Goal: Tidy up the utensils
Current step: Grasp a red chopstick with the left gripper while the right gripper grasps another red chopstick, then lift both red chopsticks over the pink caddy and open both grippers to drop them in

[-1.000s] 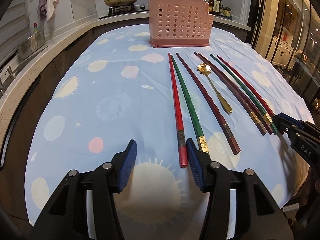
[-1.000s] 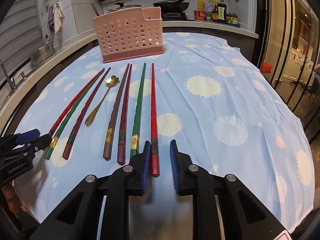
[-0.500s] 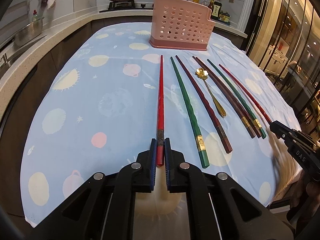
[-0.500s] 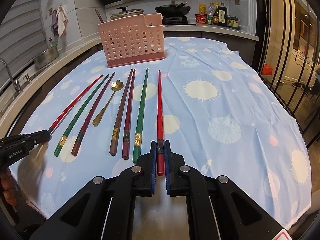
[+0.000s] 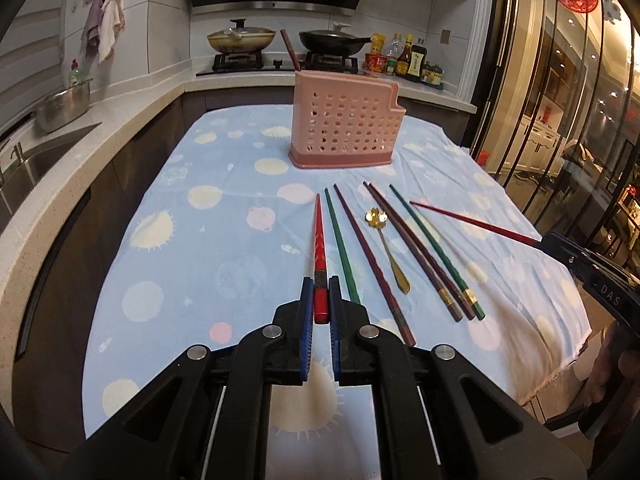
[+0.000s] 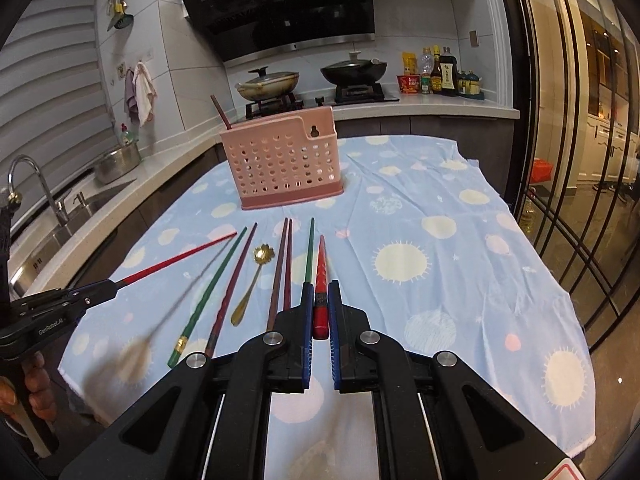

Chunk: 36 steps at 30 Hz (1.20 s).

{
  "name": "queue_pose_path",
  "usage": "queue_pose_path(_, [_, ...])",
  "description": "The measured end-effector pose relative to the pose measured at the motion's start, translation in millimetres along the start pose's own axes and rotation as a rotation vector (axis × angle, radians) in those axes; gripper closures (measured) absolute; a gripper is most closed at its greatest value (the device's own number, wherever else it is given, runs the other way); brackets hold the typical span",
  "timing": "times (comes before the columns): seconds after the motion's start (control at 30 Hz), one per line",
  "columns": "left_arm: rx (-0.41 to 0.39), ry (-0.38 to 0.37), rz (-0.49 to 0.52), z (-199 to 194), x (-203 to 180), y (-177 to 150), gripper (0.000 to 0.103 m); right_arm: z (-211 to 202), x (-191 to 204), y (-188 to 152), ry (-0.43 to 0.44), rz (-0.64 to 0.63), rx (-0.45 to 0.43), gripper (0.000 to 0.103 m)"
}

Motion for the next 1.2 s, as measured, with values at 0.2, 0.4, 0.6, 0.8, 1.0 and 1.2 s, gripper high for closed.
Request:
queue_pose_path(0.2, [-0.094, -0.010, 0.015, -25.0, -5.1, 34.3, 0.096, -22.0, -7.3, 33.4, 0.010, 0.006, -0.084, 0.096])
queue_pose_path(0.4, [-0.181, 0.007, 0.039, -44.4, -10.2, 68.7, 0.096, -38.7, -13.2, 63.8, 0.002, 0.006, -0.157, 0.096])
queue_pose_path(0.6, [-0.246, 0.011, 0.064, -58.4, -16.0, 105.3, 0.096, -49.6, -5.6, 99.9, 0.006, -0.039, -0.212, 0.096])
queue_pose_path(0.8, [-0.297, -0.020, 0.076, -70.7, -19.5, 142.8, 0.096, -58.0, 1.2, 138.9, 0.042, -0.058, -0.255, 0.096])
queue_pose_path(1.0, [-0.357, -0.027, 0.085, -83.3, -22.9, 182.6, 0.096, -56.5, 7.8, 182.5, 0.076, -0.064, -0.292, 0.096])
queue_pose_path(1.2, [-0.425, -0.016, 0.096, -95.1, -27.5, 239.3, 0.096, -44.2, 15.2, 235.3, 0.075, -0.056, -0.331, 0.096])
Point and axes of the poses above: each gripper's, at about its wrist camera, not at the fingertips, and z roughly the way its jaws point, x to its left, y to its top, the point moved 5 cm from there along z, roughly the way its jaws point, and after that the axes turned 8 degrees about x, right-handed, at the moved point
